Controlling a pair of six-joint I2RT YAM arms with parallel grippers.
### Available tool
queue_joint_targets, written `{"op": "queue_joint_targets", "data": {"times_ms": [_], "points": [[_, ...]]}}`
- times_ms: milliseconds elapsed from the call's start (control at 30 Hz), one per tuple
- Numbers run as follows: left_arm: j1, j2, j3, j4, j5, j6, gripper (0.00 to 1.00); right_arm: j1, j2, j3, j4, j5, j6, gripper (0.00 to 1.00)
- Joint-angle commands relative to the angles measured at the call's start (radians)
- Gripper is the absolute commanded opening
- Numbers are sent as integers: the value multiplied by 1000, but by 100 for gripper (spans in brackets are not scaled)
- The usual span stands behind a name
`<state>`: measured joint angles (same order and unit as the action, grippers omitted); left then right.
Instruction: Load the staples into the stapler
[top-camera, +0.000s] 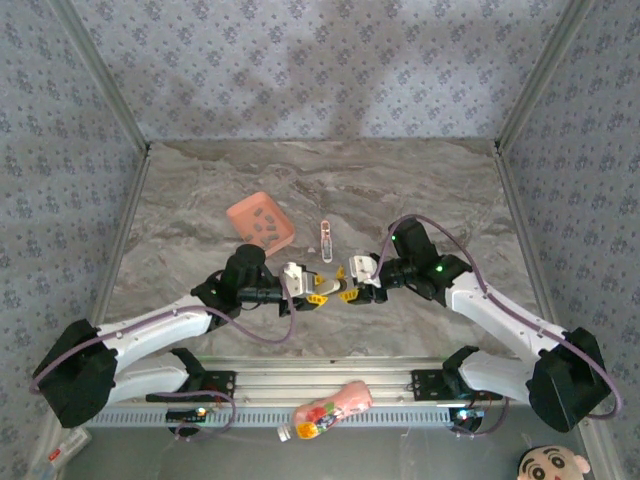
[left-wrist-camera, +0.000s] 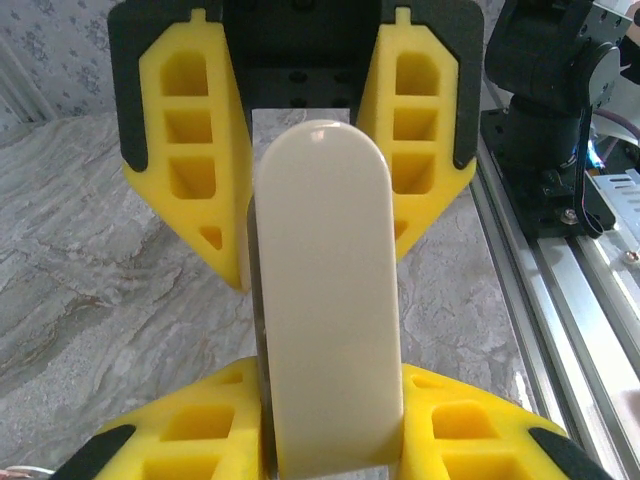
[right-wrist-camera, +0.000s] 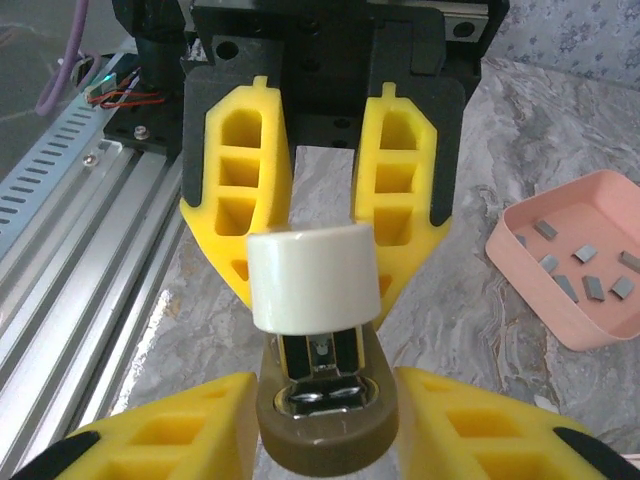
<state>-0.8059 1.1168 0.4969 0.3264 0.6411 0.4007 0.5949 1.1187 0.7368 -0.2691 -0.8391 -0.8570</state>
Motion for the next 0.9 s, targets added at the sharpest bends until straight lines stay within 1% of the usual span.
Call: {"op": "queue_joint_targets", "data": {"times_ms": [0,133,267,333,400,500,533,567,600,667,733,767,800,867], "points": [[-1,5,34,37,39,10,0,9,-5,30,-1,-29,-13,39],[-2,5,35,31,39,13,0,12,4,33,-4,-49,-15,35],[-1,6,35,18,41,18,0,14,6,32,1,-49,-17,38],[-1,6,35,15,42,18,0,16,6,32,0,-48,-17,37],[-1,6,35,15,40,18,0,16,7,35,-3,-52,-19,33],[-2,8,35,15,39,18,1,16,7,36,-3,-53,-20,23],[-1,8,35,17,37,18,2,16,7,35,-5,-49,-22,19],[-1,6,35,17,33,17,6,16,4,35,-5,-40,-22,15],[-2,4,35,15,30,15,11,16,1,34,-4,-27,-22,13],[-2,-6,33,12,13,12,29,17,-6,29,-5,30,-8,11],[-5,-22,35,-10,-22,12,45,27,-15,22,0,141,16,9],[-11,-33,41,-34,-56,15,51,36,-19,18,-4,202,24,7],[-19,-42,49,-65,-94,22,53,45,-24,16,-11,249,22,7],[-45,-61,76,-158,-188,58,55,69,-31,13,-25,346,27,7]]}}
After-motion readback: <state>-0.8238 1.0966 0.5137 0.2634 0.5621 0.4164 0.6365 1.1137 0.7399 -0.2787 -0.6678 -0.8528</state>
